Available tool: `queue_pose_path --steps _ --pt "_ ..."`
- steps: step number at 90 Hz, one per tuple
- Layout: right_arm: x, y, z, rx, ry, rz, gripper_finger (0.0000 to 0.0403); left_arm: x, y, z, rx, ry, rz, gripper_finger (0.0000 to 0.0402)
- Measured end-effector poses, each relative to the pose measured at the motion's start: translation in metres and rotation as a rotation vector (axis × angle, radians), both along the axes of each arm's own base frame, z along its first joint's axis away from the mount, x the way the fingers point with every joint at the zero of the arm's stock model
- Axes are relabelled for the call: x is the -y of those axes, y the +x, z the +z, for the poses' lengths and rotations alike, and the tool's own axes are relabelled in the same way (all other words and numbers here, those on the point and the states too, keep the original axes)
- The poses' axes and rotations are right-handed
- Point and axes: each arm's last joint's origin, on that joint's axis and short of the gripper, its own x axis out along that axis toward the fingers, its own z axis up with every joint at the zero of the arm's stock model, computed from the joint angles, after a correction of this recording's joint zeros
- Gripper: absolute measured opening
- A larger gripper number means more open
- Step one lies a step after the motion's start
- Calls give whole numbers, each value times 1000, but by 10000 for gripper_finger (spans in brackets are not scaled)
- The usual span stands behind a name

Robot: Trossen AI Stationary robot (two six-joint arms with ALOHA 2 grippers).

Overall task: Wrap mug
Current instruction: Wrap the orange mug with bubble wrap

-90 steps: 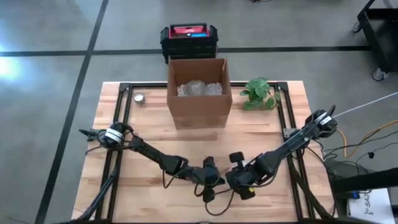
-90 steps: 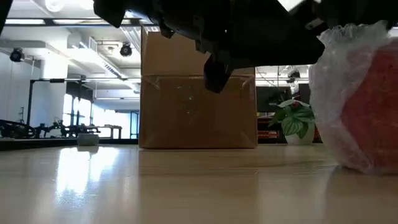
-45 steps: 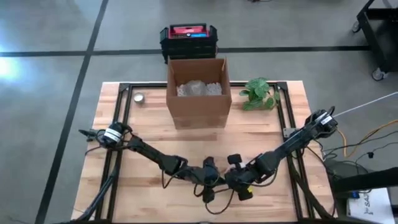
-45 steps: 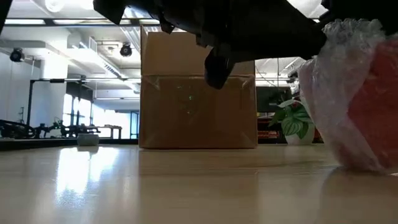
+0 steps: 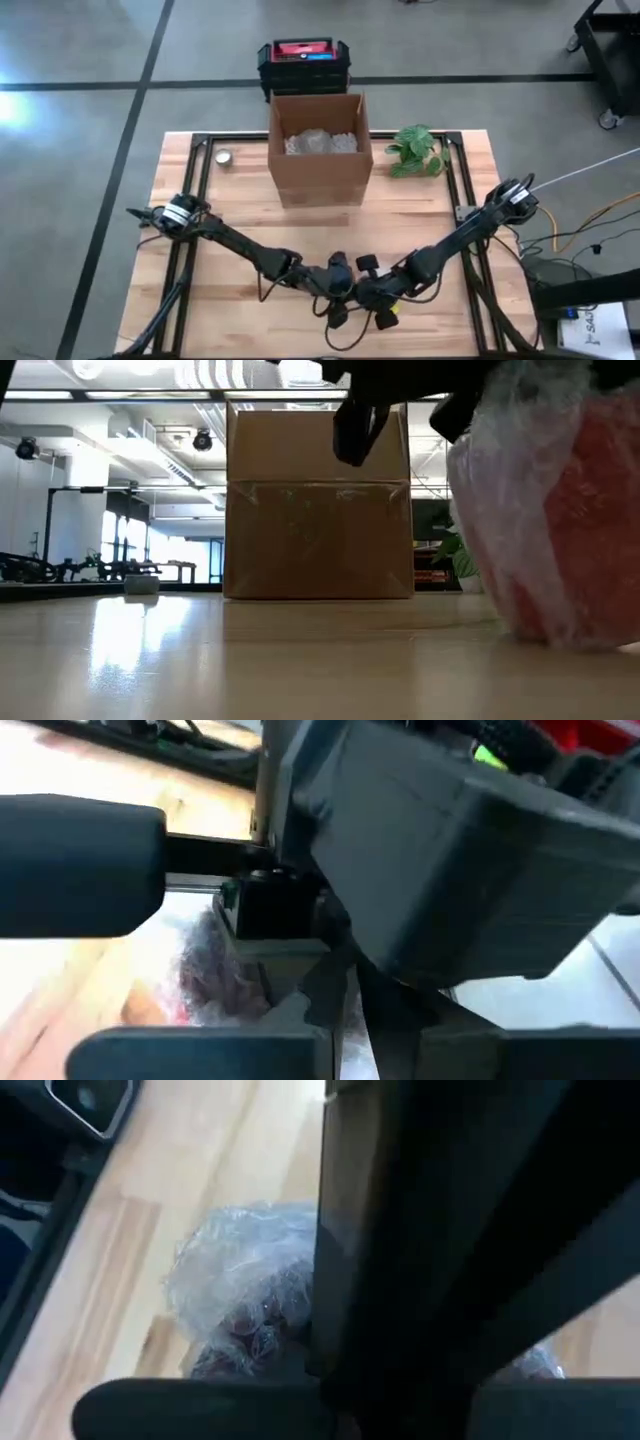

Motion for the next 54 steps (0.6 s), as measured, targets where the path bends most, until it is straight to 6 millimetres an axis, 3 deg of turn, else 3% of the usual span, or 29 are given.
queue_pose_path --steps 18,39,54 --pt "2 3 13 -6 -26 -3 0 -1 0 6 -57 26 0 20" --pt "9 -7 57 -138 -103 -41 0 -2 -2 8 -60 38 -1 20" --pt "13 -15 61 -239 -135 -71 0 -2 -3 4 -73 38 1 20"
